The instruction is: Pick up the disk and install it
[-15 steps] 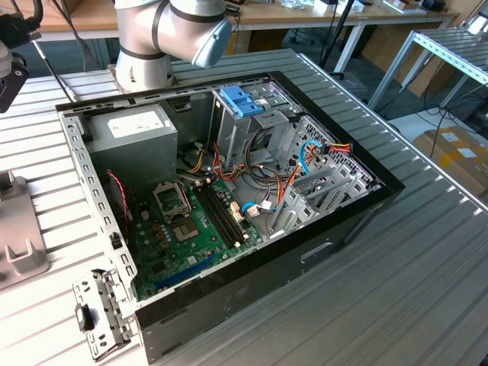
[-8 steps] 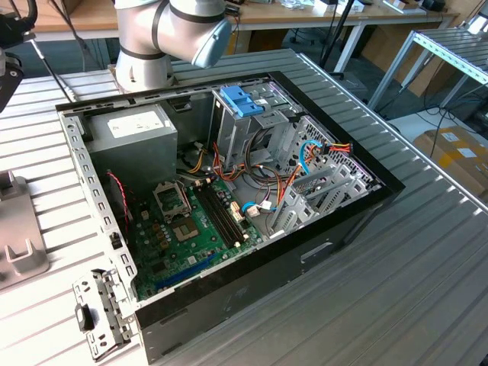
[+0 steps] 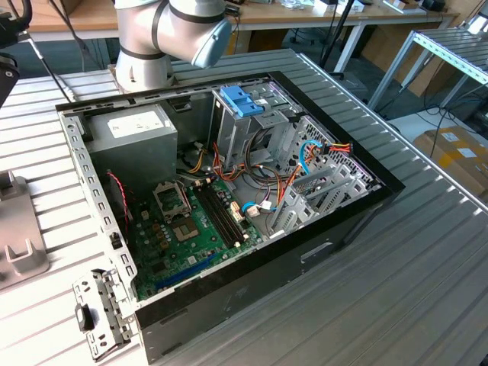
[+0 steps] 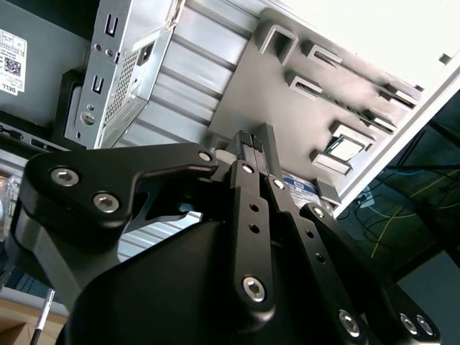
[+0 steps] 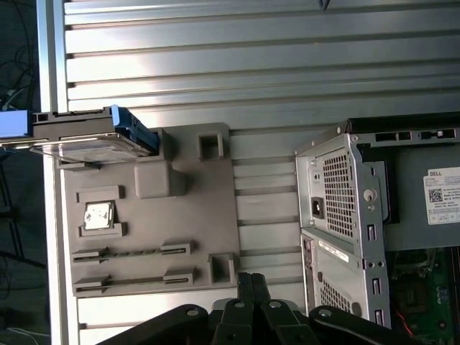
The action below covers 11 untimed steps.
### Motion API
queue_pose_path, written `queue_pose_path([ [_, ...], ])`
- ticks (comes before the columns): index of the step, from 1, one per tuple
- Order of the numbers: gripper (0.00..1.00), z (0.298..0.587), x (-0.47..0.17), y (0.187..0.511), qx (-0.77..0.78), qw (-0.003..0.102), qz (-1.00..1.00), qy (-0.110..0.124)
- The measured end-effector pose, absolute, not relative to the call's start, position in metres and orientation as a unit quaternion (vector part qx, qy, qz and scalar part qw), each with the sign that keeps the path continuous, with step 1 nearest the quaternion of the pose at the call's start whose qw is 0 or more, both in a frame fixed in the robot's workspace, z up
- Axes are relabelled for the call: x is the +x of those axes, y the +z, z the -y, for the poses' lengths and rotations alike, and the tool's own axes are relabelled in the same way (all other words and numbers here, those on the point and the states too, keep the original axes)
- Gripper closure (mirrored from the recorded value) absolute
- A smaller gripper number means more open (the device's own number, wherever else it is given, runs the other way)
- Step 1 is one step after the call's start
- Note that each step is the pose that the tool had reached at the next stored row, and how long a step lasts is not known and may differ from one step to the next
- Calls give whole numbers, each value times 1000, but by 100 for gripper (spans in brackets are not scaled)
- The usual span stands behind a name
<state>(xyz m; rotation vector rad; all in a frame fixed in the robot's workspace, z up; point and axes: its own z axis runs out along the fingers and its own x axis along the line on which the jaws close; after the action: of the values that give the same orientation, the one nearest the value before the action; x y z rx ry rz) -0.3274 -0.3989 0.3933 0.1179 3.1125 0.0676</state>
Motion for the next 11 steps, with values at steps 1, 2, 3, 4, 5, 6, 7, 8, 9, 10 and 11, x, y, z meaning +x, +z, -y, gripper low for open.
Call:
queue_pose_path([
  [1,89,399,-328,393,38,13,-999,22],
  [2,89,399,-329,393,38,13,-999,22],
  [3,89,399,-329,393,38,13,-999,22],
  [4,89,399,-329,393,38,13,-999,22],
  [5,89,399,-330,393,38,13,-999,22],
  [6,89,399,-330,393,38,13,-999,22],
  [7,89,399,-331,393,38,13,-999,22],
  [8,89,399,-331,393,38,13,-999,22],
  [9,89,399,-332,393,38,13,-999,22],
  [10,89,399,-332,393,38,13,-999,22],
  [11,89,399,-332,393,38,13,-999,22],
])
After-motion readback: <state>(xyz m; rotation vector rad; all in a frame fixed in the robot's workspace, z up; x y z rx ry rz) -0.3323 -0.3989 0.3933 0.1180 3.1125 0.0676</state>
